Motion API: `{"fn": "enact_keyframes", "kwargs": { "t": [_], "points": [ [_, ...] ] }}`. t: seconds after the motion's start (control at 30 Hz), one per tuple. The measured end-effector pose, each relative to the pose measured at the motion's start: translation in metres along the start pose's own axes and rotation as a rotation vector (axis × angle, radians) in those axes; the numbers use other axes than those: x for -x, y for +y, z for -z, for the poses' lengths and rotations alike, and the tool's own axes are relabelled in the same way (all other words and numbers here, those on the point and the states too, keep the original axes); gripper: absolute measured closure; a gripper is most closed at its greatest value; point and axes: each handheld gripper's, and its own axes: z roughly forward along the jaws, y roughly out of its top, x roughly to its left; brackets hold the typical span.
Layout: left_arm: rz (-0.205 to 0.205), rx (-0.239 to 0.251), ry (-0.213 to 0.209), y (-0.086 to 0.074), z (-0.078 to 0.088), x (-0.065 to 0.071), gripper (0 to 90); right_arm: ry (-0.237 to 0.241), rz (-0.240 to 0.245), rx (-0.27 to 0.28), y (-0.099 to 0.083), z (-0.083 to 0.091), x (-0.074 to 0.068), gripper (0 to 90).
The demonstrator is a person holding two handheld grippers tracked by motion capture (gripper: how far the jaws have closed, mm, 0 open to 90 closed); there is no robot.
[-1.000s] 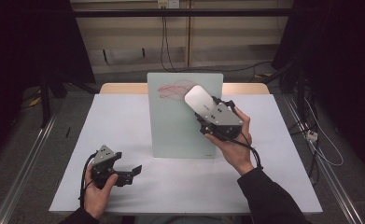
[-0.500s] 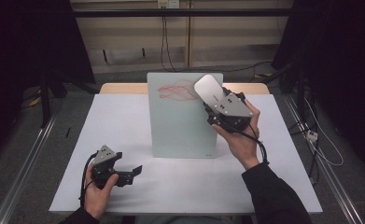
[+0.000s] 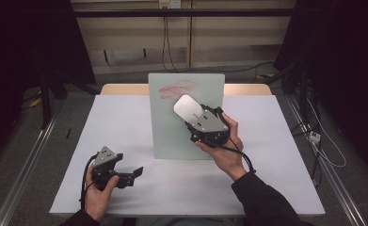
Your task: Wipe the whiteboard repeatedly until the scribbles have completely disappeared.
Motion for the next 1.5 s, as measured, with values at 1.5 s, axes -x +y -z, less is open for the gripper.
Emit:
{"fn": "enact_keyframes", "kwargs": {
  "t": [1.5],
  "points": [
    [-0.009, 0.003, 0.001, 0.0, 0.002, 0.0, 3.8, -0.095, -0.075, 0.03, 0.021, 0.005, 0.031, 31.3]
  ]
}}
